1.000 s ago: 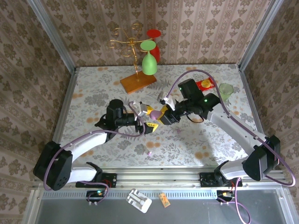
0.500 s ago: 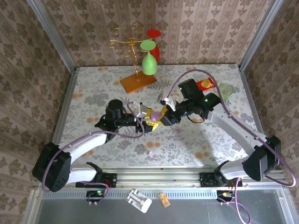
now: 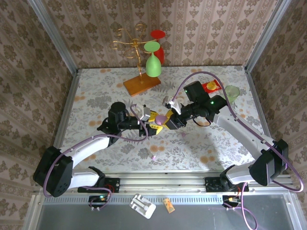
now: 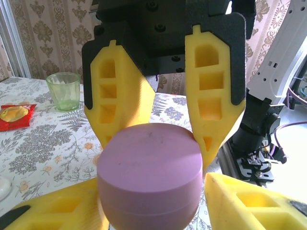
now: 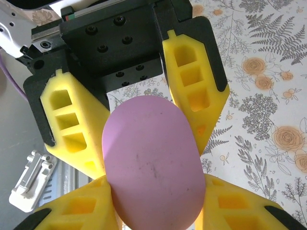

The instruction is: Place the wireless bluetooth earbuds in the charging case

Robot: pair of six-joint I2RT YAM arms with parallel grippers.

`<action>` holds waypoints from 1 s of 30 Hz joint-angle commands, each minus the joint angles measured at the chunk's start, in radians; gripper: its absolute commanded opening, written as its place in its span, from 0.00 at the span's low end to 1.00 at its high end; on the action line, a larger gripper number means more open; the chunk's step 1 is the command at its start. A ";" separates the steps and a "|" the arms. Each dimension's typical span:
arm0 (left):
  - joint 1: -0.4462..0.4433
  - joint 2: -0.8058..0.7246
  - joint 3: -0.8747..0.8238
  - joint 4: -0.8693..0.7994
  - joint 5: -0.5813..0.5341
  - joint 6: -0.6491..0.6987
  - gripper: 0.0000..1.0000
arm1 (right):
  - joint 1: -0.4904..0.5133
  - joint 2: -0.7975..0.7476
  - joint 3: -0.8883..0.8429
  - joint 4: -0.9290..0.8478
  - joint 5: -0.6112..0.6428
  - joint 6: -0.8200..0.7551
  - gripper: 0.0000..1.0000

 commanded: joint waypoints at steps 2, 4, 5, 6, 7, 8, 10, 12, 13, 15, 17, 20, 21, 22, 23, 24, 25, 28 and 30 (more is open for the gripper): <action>-0.007 0.001 0.031 0.047 0.033 -0.019 0.50 | -0.007 -0.001 0.009 -0.019 0.003 -0.019 0.20; -0.006 0.004 0.035 0.051 0.035 -0.024 0.49 | -0.006 0.001 0.008 -0.019 0.005 -0.023 0.20; -0.006 0.005 0.035 0.055 0.036 -0.026 0.49 | -0.005 0.000 0.008 -0.021 0.008 -0.023 0.20; -0.007 0.007 0.035 0.059 0.039 -0.029 0.49 | -0.007 0.001 0.006 -0.023 0.011 -0.026 0.19; -0.006 0.010 0.035 0.063 0.039 -0.032 0.49 | -0.007 0.001 0.006 -0.026 0.014 -0.029 0.19; -0.007 0.011 0.034 0.068 0.039 -0.035 0.49 | -0.007 0.001 0.006 -0.027 0.017 -0.029 0.19; -0.006 0.016 0.034 0.075 0.043 -0.039 0.49 | -0.007 0.001 0.006 -0.027 0.021 -0.031 0.19; -0.007 0.021 0.035 0.076 0.044 -0.041 0.45 | -0.007 0.001 0.006 -0.025 0.017 -0.029 0.20; -0.007 0.023 0.035 0.077 0.044 -0.040 0.43 | -0.006 0.001 0.005 -0.023 0.014 -0.029 0.19; -0.007 0.027 0.035 0.080 0.048 -0.041 0.40 | -0.007 0.001 0.002 -0.023 0.017 -0.031 0.19; -0.005 0.030 0.037 0.080 0.053 -0.042 0.37 | -0.009 0.001 0.000 -0.023 0.021 -0.033 0.19; -0.007 0.030 0.038 0.080 0.056 -0.043 0.31 | -0.010 0.001 0.000 -0.020 0.021 -0.030 0.20; -0.007 0.031 0.037 0.080 0.056 -0.042 0.30 | -0.010 0.001 0.000 -0.017 0.019 -0.029 0.22; -0.007 0.031 0.037 0.077 0.056 -0.038 0.28 | -0.011 0.001 -0.002 -0.010 0.021 -0.025 0.26; -0.006 0.031 0.036 0.076 0.056 -0.035 0.28 | -0.011 -0.003 -0.007 -0.001 0.022 -0.020 0.29; -0.007 0.032 0.035 0.075 0.056 -0.032 0.27 | -0.014 -0.007 -0.011 0.009 0.024 -0.014 0.31; -0.007 0.033 0.034 0.075 0.056 -0.031 0.26 | -0.016 -0.013 -0.016 0.019 0.024 -0.006 0.34; -0.006 0.033 0.031 0.069 0.061 -0.024 0.26 | -0.032 -0.025 -0.030 0.046 0.011 0.019 0.41; -0.005 0.033 0.034 0.061 0.064 -0.018 0.26 | -0.041 -0.025 -0.028 0.047 -0.001 0.031 0.45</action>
